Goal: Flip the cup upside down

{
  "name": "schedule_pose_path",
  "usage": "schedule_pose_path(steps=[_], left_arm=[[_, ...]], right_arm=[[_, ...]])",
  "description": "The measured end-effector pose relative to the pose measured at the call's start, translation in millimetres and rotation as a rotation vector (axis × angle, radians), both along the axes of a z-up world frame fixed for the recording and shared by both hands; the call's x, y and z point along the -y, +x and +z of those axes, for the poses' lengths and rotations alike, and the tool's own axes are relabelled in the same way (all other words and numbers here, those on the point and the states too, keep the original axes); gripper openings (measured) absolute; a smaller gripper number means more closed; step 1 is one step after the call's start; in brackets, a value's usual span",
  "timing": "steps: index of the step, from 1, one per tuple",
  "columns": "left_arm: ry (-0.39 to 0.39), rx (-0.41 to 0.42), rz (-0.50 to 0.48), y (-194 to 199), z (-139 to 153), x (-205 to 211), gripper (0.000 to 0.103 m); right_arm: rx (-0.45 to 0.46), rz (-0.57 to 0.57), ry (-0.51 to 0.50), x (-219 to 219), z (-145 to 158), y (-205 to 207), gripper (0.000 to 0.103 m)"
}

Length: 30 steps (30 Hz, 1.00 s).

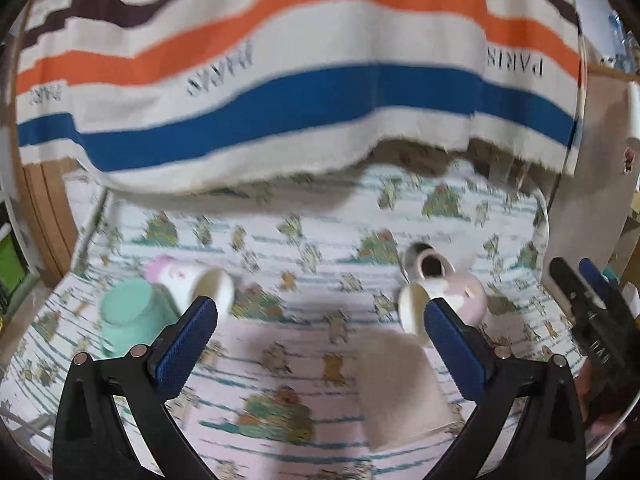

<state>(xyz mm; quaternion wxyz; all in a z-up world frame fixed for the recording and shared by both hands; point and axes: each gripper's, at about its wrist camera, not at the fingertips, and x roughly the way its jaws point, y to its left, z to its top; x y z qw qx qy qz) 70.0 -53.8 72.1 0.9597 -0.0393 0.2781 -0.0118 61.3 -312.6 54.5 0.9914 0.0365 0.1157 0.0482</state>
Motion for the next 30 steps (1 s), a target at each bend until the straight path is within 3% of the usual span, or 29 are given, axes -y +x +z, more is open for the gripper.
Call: schedule_pose_path(steps=[2, 4, 9, 14, 17, 19, 21, 26, 27, 30], left_arm=[[0.007, -0.028, -0.005, 6, -4, 11, 0.103], [0.031, -0.052, -0.003, 12, -9, 22, 0.103], [0.043, -0.151, -0.014, 30, -28, 39, 0.103], [0.093, -0.282, -0.030, 55, -48, 57, 0.103], [0.087, -0.382, -0.044, 73, -55, 60, 0.103], [0.085, -0.406, -0.031, 79, -54, 59, 0.103], [0.065, -0.425, -0.014, 85, -54, 56, 0.103], [-0.089, -0.576, -0.053, 102, -73, 53, 0.096], [-0.090, -0.595, -0.049, 105, -77, 55, 0.090], [-0.089, -0.618, -0.020, 109, -85, 57, 0.088]], right_arm=[[-0.027, 0.044, 0.049, 5, -3, 2, 0.088], [-0.044, 0.044, 0.053, 5, -6, 3, 0.095], [-0.037, 0.055, 0.085, 8, -6, 1, 0.096], [-0.034, 0.016, 0.061, 7, -10, 0, 0.097], [-0.075, -0.026, 0.008, 0, -17, 7, 0.097], [-0.086, -0.045, -0.008, 0, -19, 9, 0.097], [-0.099, -0.051, -0.001, 2, -20, 12, 0.097], [-0.126, -0.069, 0.007, 6, -26, 18, 0.097], [-0.133, -0.074, 0.004, 6, -27, 20, 0.097], [-0.148, -0.081, -0.006, 5, -30, 24, 0.097]])
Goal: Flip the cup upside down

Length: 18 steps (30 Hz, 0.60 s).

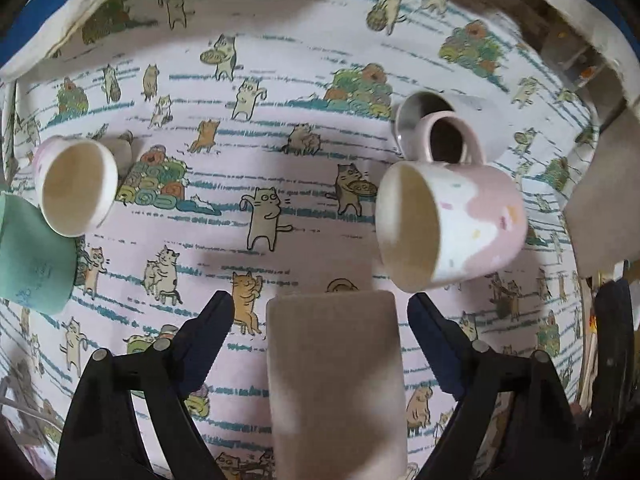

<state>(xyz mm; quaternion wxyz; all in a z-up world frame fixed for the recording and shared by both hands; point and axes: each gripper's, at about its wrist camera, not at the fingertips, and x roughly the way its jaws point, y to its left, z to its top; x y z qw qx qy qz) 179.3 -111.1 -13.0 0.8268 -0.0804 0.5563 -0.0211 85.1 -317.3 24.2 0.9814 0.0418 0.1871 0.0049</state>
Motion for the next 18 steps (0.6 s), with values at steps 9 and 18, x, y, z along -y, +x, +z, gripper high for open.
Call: schedule_pose_path(steps=[9, 18], left_arm=[[-0.021, -0.066, -0.021, 9, -20, 12, 0.078], [0.003, -0.016, -0.026, 1, -12, 9, 0.068]], right_arm=[[0.018, -0.027, -0.042, -2, -1, 0, 0.097], [0.024, -0.036, -0.066, -5, -1, 0, 0.097]])
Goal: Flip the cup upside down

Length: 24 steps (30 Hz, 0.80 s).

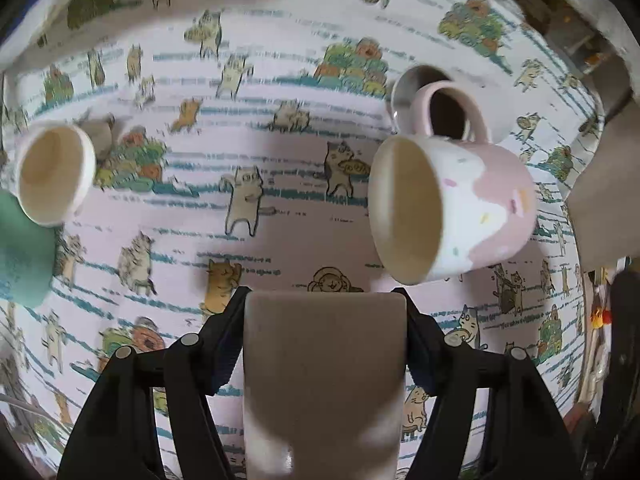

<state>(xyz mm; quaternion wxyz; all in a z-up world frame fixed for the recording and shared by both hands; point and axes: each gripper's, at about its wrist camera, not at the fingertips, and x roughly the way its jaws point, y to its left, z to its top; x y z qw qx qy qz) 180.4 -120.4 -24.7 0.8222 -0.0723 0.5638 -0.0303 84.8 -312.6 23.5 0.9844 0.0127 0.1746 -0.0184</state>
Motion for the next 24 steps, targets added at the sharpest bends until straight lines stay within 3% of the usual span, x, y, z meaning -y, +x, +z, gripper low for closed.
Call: schedule_pose_path(steps=[2, 6, 10, 14, 19, 24], left_arm=[[0.034, 0.055, -0.011, -7, 11, 1, 0.067], [0.012, 0.145, -0.051, -29, 38, 0, 0.067], [0.088, 0.289, -0.050, -54, 67, 2, 0.066], [0.138, 0.364, -0.072, -67, 83, 3, 0.066], [0.207, 0.428, -0.073, -74, 85, 2, 0.066], [0.153, 0.460, -0.087, -69, 76, -5, 0.066]], right_arm=[[-0.002, 0.004, 0.001, 0, 0, 0, 0.097], [-0.011, 0.012, 0.013, 0, -1, 1, 0.097], [-0.014, 0.015, 0.009, -1, -2, 1, 0.097], [-0.015, 0.007, -0.014, -4, -4, 3, 0.097], [-0.021, 0.008, -0.024, -5, -5, 4, 0.097], [-0.031, 0.008, -0.048, -9, -7, 6, 0.097]])
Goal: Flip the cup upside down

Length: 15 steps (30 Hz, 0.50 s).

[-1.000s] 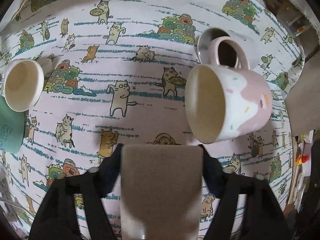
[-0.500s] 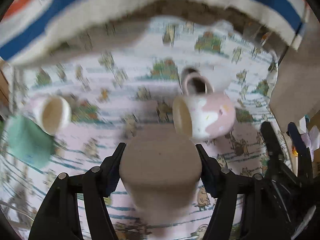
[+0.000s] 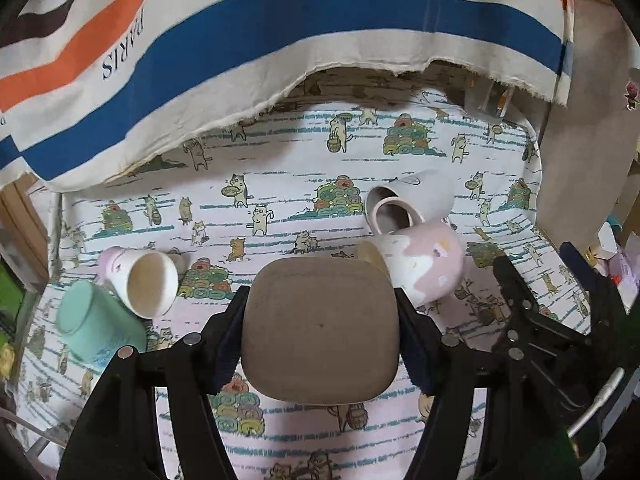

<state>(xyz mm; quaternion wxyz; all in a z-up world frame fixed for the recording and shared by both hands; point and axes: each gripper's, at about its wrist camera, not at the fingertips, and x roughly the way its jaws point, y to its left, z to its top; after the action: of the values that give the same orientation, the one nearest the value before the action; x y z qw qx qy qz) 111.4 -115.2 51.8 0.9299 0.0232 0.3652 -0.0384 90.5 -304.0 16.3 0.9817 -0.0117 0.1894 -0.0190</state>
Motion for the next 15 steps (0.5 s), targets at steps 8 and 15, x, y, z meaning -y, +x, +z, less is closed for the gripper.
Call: schedule_pose_path(steps=[8, 15], left_arm=[[-0.021, -0.007, 0.027, 16, -22, -14, 0.066], [-0.013, -0.024, 0.008, 23, -32, -12, 0.066]], right_arm=[[-0.012, 0.018, -0.019, -5, -3, 1, 0.097], [-0.015, 0.018, -0.023, -6, -3, 2, 0.097]])
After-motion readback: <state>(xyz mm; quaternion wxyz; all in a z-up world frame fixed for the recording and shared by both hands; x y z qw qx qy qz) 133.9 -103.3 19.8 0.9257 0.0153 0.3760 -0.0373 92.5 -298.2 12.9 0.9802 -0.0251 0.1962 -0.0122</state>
